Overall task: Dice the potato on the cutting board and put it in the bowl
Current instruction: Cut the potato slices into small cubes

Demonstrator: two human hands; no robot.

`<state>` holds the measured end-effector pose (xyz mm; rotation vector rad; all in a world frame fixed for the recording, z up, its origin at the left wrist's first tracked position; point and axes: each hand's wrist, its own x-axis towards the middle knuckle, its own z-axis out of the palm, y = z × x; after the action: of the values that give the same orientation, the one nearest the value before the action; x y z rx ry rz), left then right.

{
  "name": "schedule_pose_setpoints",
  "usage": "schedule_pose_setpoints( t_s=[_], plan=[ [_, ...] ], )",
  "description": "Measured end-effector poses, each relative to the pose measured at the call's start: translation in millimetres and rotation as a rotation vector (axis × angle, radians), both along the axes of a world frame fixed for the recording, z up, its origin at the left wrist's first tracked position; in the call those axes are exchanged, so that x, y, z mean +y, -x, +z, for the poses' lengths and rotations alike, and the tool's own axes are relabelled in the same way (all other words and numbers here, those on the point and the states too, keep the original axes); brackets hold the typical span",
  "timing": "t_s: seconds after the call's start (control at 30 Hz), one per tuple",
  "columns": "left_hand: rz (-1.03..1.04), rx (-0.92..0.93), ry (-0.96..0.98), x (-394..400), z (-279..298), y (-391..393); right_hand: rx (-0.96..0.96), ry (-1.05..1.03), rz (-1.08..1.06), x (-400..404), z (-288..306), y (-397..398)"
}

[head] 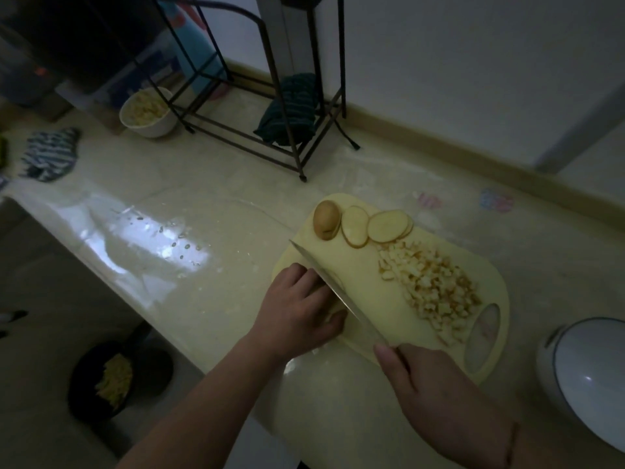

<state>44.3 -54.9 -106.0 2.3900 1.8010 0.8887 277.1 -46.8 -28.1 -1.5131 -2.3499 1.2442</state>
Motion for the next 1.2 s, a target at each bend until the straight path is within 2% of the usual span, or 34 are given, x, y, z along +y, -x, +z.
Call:
schedule_pose_setpoints(
  t_s=[0.57, 0.8, 1.03, 1.2],
  plan=[
    [-0.036, -0.063, -0.017, -5, 8, 1, 0.081, 0.082, -0.049, 4, 11, -2],
    [-0.041, -0.069, -0.020, -5, 6, 3, 0.074, 0.079, -0.047, -2, 11, -2],
    [-0.015, -0.058, -0.013, -5, 2, 5, -0.002, 0.166, -0.069, -8, 17, -18],
    [-0.018, -0.072, -0.026, -5, 2, 5, -0.022, 0.188, -0.012, 5, 14, -7]
  ],
)
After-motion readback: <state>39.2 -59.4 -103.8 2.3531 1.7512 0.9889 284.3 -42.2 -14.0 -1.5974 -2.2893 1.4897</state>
